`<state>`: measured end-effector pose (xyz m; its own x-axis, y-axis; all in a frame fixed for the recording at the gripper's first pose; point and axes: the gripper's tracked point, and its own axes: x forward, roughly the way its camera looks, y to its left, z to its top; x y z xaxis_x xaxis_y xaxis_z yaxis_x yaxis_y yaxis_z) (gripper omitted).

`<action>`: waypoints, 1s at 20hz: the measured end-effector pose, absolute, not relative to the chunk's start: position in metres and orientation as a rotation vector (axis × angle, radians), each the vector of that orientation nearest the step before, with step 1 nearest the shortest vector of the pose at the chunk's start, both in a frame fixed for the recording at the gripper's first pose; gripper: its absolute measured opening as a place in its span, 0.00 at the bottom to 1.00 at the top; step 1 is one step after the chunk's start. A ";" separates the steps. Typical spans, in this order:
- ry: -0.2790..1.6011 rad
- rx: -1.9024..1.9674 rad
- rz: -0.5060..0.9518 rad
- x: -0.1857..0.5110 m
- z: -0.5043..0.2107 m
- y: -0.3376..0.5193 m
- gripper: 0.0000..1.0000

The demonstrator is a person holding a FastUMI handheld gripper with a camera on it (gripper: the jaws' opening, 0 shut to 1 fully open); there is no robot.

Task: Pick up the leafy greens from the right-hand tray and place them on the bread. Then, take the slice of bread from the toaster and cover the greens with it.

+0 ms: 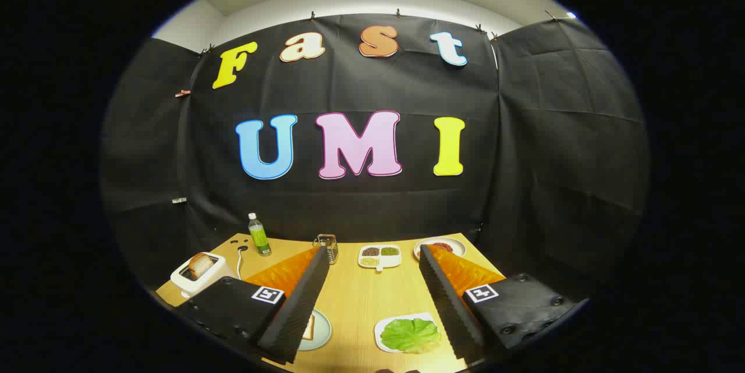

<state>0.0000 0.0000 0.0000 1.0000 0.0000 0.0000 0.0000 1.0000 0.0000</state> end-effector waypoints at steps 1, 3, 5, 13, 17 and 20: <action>0.000 -0.002 0.002 0.001 0.000 0.000 0.97; 0.003 -0.006 0.004 0.003 -0.001 -0.001 0.97; 0.008 -0.011 0.006 0.005 -0.002 -0.003 0.97; 0.006 -0.008 0.013 0.015 -0.002 -0.008 0.97; 0.037 0.005 0.003 0.019 -0.012 -0.017 0.97; 0.057 0.016 -0.013 0.023 -0.019 -0.026 0.97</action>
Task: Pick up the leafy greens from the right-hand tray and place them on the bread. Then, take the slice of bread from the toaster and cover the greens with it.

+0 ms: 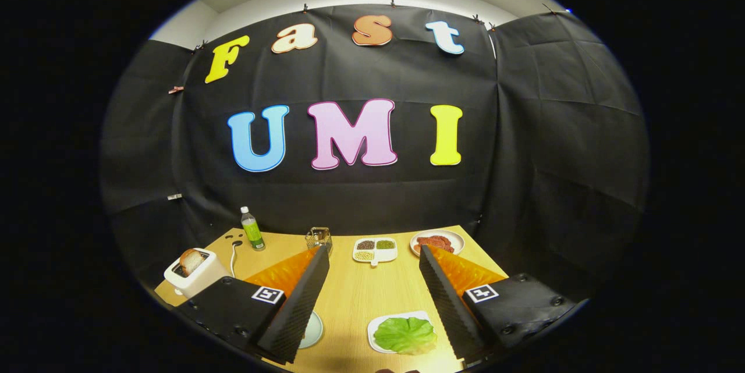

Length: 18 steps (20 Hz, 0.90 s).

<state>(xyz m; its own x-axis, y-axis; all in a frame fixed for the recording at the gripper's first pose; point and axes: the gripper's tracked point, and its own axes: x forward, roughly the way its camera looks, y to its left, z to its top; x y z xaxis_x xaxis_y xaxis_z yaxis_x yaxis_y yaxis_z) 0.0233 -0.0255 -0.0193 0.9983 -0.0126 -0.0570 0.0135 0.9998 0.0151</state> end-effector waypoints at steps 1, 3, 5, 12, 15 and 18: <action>0.060 0.023 -0.020 0.025 -0.020 -0.029 0.97; 0.073 0.042 -0.019 0.028 -0.025 -0.030 0.97; 0.102 0.035 -0.022 0.032 -0.035 -0.036 0.97; 0.238 0.016 0.006 0.040 -0.084 -0.049 0.97; 0.304 0.009 0.034 0.045 -0.113 -0.050 0.98; 0.369 -0.020 0.073 0.053 -0.143 -0.052 0.98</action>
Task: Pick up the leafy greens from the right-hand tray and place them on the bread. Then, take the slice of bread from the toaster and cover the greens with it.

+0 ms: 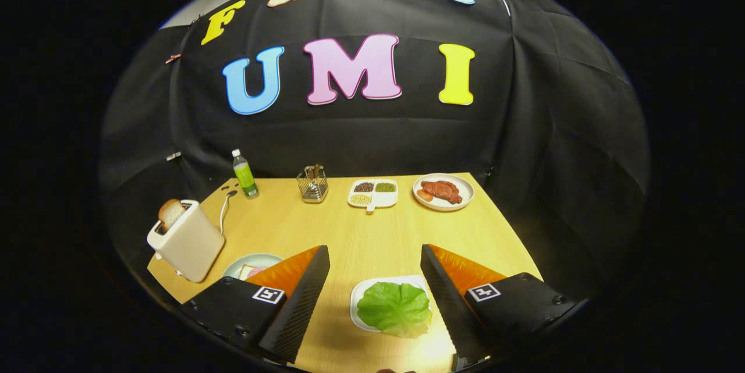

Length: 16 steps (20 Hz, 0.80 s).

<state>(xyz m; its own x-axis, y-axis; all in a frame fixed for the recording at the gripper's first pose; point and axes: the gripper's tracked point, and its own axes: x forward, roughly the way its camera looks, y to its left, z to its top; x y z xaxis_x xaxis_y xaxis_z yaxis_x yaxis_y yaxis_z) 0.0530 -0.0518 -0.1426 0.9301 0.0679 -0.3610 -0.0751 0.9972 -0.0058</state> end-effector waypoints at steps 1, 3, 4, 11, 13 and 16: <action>0.395 -0.027 0.091 0.055 -0.153 -0.052 0.98; 0.435 -0.032 0.133 0.059 -0.173 -0.052 0.98; 0.456 -0.041 0.143 0.062 -0.184 -0.055 0.98; 0.629 -0.099 0.211 0.067 -0.264 -0.070 0.98; 0.667 -0.107 0.230 0.068 -0.282 -0.073 0.98; 0.716 -0.125 0.242 0.072 -0.308 -0.079 0.98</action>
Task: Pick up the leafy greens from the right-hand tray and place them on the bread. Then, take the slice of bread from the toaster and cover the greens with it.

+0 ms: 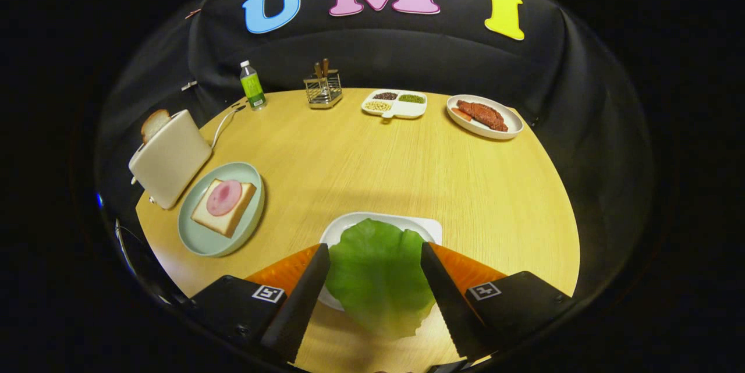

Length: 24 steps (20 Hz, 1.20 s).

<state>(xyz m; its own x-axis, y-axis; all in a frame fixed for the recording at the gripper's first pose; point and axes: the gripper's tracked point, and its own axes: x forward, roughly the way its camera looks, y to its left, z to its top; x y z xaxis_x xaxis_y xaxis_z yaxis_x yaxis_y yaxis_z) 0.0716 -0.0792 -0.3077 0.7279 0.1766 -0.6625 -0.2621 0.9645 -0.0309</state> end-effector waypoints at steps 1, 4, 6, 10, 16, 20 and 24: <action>0.734 -0.129 0.247 0.070 -0.316 -0.080 0.98; 0.765 -0.161 0.261 0.069 -0.332 -0.084 0.98; 0.762 -0.195 0.280 0.070 -0.336 -0.082 0.99; 0.801 -0.213 0.314 0.065 -0.353 -0.079 0.86; 0.796 -0.207 0.317 0.065 -0.353 -0.078 0.76; 0.793 -0.208 0.317 0.067 -0.353 -0.079 0.43; 0.795 -0.194 0.303 0.072 -0.354 -0.079 0.14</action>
